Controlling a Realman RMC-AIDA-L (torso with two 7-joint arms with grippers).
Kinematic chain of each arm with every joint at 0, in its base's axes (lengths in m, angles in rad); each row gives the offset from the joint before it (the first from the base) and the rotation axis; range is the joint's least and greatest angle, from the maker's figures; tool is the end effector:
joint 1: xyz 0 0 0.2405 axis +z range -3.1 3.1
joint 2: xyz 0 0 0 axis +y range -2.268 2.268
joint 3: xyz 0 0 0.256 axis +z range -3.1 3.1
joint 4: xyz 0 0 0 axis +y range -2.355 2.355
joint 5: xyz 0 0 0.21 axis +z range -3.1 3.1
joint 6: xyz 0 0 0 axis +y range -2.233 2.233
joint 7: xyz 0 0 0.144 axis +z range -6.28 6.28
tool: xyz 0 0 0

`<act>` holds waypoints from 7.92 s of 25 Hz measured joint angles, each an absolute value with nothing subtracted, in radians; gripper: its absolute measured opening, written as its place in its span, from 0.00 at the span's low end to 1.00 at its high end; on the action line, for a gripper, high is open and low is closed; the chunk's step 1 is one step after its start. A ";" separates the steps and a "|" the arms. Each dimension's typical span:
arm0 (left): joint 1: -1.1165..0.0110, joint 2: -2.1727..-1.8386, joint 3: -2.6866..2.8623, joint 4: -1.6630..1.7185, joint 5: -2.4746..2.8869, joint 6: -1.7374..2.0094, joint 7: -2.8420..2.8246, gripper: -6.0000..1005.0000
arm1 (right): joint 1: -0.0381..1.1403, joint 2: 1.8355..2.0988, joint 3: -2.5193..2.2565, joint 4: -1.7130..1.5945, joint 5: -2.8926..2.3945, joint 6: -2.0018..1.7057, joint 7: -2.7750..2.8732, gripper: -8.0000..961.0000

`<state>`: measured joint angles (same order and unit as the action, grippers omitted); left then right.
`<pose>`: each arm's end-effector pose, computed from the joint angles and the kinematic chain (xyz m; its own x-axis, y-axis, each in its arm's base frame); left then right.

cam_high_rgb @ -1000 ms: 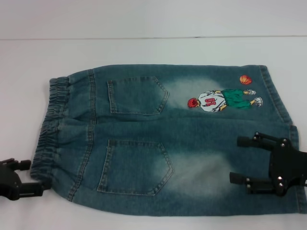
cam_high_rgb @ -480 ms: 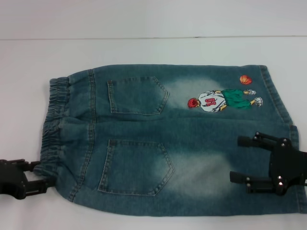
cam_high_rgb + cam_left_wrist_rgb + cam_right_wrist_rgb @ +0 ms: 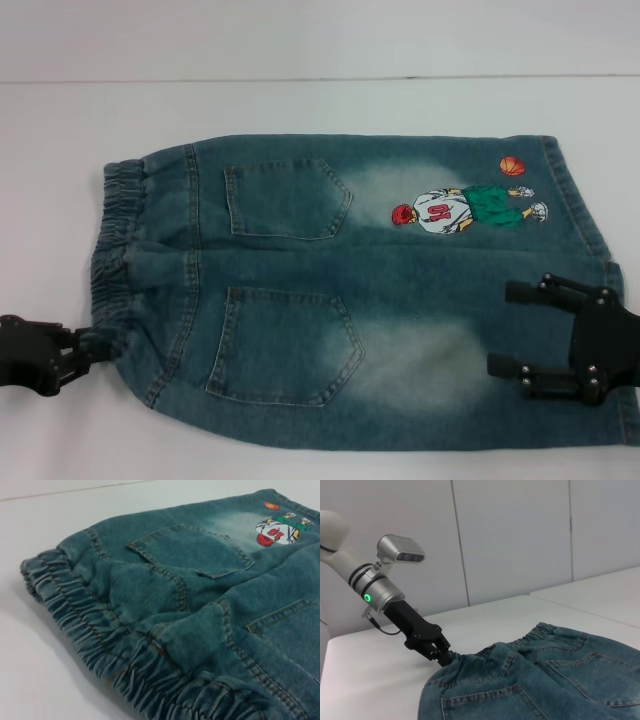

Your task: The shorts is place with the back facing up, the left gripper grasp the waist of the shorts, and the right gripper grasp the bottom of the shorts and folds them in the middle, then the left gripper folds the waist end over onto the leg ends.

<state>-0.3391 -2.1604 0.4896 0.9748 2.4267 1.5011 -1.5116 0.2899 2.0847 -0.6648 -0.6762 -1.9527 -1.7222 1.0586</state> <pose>-0.3541 0.2735 0.0317 0.7601 0.5978 0.2547 0.6476 -0.6641 -0.3736 0.3106 0.2504 0.0076 0.8164 -0.1917 -0.5447 -0.3582 -0.9080 -0.2173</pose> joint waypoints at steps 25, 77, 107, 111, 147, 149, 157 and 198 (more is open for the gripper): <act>-0.409 -2.151 0.499 0.968 2.424 1.519 -1.513 0.10 | 0.456 2.016 -0.655 -1.191 -2.637 -1.992 1.966 0.96; -0.384 -2.155 0.499 0.951 2.424 1.496 -1.502 0.09 | 0.506 2.083 -0.804 -1.148 -2.755 -1.905 2.082 0.95; -0.393 -2.147 0.498 0.928 2.418 1.485 -1.501 0.09 | 0.515 2.086 -0.857 -1.107 -2.762 -1.878 2.067 0.45; -0.393 -2.150 0.498 0.927 2.419 1.482 -1.501 0.09 | 0.495 2.089 -0.874 -1.135 -2.768 -1.846 2.066 0.28; -0.534 -2.111 0.432 0.984 2.361 1.413 -1.919 0.09 | 0.515 2.084 -0.560 -1.169 -2.290 -1.453 1.962 0.05; -0.544 -2.117 0.434 0.982 2.361 1.392 -1.942 0.09 | 0.528 2.084 -0.576 -1.146 -2.292 -1.398 1.962 0.05; -0.565 -2.132 0.470 0.979 2.366 1.283 -2.036 0.11 | 0.555 2.081 -0.661 -1.048 -2.297 -1.195 1.981 0.05; -0.451 -2.143 0.672 1.006 2.074 1.041 -1.785 0.63 | 0.523 2.086 -0.746 -0.997 -2.237 -1.100 1.868 0.52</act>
